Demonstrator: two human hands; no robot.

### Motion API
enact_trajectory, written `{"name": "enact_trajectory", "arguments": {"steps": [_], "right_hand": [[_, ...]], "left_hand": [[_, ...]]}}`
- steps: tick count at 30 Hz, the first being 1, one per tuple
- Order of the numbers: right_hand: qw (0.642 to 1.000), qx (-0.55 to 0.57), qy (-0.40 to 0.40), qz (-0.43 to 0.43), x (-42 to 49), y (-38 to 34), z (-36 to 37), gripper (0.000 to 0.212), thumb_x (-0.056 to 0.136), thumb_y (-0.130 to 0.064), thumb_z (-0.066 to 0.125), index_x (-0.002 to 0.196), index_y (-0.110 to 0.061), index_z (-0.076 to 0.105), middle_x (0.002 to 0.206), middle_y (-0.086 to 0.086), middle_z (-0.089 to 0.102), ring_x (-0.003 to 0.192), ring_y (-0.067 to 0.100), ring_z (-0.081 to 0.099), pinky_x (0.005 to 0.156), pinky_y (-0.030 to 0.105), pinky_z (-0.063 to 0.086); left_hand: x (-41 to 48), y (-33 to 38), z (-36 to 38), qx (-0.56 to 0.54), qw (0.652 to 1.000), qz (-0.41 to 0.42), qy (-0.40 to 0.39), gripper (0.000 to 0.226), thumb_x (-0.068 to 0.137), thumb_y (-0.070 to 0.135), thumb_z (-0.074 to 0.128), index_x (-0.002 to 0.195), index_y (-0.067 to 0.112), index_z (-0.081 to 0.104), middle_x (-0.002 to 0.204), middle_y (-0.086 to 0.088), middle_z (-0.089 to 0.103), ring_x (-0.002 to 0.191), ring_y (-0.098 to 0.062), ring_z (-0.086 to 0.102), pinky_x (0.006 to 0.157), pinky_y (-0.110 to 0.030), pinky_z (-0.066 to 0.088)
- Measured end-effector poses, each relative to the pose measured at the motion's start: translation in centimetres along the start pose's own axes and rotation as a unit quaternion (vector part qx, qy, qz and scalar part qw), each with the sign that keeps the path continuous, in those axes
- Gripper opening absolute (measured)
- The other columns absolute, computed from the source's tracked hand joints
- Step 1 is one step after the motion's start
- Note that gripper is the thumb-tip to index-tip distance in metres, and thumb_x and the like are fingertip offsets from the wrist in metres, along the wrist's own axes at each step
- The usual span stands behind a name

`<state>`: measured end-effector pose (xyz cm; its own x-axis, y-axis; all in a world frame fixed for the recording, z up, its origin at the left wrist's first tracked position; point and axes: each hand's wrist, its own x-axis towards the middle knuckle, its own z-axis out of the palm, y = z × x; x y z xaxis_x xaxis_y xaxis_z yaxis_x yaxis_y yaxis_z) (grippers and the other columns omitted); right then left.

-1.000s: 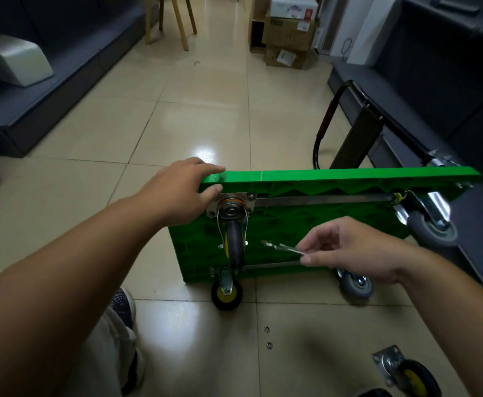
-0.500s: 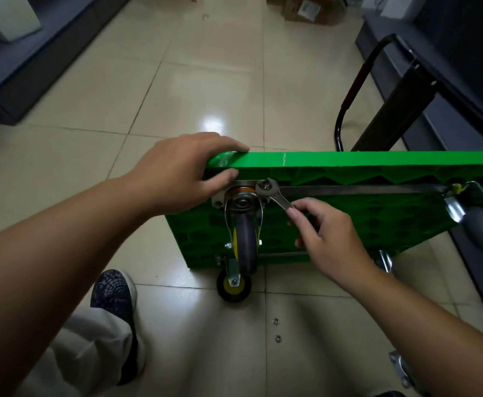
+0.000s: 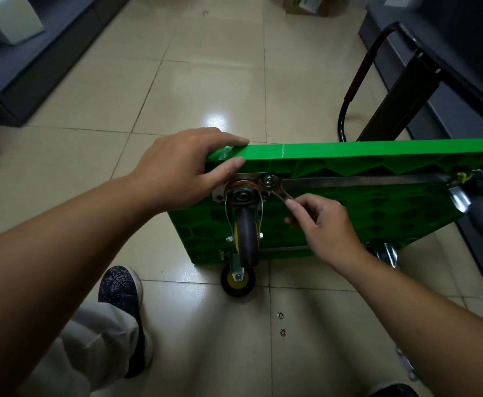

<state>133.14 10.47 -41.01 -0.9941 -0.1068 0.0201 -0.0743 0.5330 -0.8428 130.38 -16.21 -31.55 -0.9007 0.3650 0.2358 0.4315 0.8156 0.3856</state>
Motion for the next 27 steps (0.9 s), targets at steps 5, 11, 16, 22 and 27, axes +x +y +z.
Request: {"name": "enact_trajectory", "arguments": {"steps": [5, 11, 16, 22, 27], "right_hand": [[1.000, -0.017, 0.022, -0.002, 0.1, 0.6, 1.7, 0.031, 0.102, -0.039, 0.055, 0.080, -0.023, 0.069, 0.071, -0.003, 0.068, 0.060, 0.012, 0.058, 0.057, 0.033, 0.044], [0.999, 0.011, 0.017, 0.030, 0.2, 0.3, 3.1, 0.029, 0.103, -0.036, 0.054, 0.083, -0.022, 0.069, 0.072, -0.003, 0.068, 0.066, 0.009, 0.061, 0.058, 0.027, 0.045], [1.000, 0.019, -0.002, 0.008, -0.1, 0.6, 3.0, 0.032, 0.103, -0.036, 0.051, 0.078, -0.020, 0.062, 0.066, 0.001, 0.059, 0.064, 0.019, 0.059, 0.057, 0.035, 0.046], [0.998, -0.026, -0.044, -0.026, 0.2, 0.8, 3.2, 0.034, 0.107, -0.039, 0.037, 0.076, -0.028, 0.046, 0.065, -0.005, 0.045, 0.058, 0.016, 0.044, 0.055, 0.038, 0.037], [0.997, -0.057, -0.047, -0.031, 0.2, 0.9, 3.2, 0.040, 0.098, -0.056, 0.027, 0.076, -0.026, 0.043, 0.065, -0.004, 0.043, 0.057, 0.012, 0.039, 0.055, 0.035, 0.033]], "left_hand": [[0.1, -0.1, 0.2, 0.003, 1.000, -0.003, 0.011, 0.048, 0.097, 0.057, 0.040, 0.138, 0.039, 0.058, 0.122, 0.014, 0.066, 0.103, -0.012, 0.060, 0.072, -0.035, 0.050], [0.1, -0.2, 0.3, 0.003, 1.000, 0.001, 0.021, 0.047, 0.097, 0.057, 0.041, 0.137, 0.039, 0.058, 0.122, 0.013, 0.067, 0.102, -0.012, 0.061, 0.069, -0.033, 0.048], [0.2, -0.5, 0.5, 0.002, 1.000, 0.003, 0.023, 0.048, 0.097, 0.059, 0.041, 0.137, 0.040, 0.059, 0.121, 0.013, 0.067, 0.095, -0.005, 0.054, 0.063, -0.025, 0.040], [0.0, -0.8, 0.7, 0.014, 0.999, 0.015, 0.032, 0.047, 0.098, 0.060, 0.039, 0.136, 0.041, 0.059, 0.118, 0.016, 0.066, 0.094, -0.007, 0.057, 0.059, -0.021, 0.032], [0.1, -1.1, 0.7, 0.019, 0.999, 0.016, 0.037, 0.045, 0.099, 0.062, 0.038, 0.135, 0.043, 0.059, 0.117, 0.018, 0.066, 0.097, -0.008, 0.059, 0.060, -0.025, 0.033]]}}
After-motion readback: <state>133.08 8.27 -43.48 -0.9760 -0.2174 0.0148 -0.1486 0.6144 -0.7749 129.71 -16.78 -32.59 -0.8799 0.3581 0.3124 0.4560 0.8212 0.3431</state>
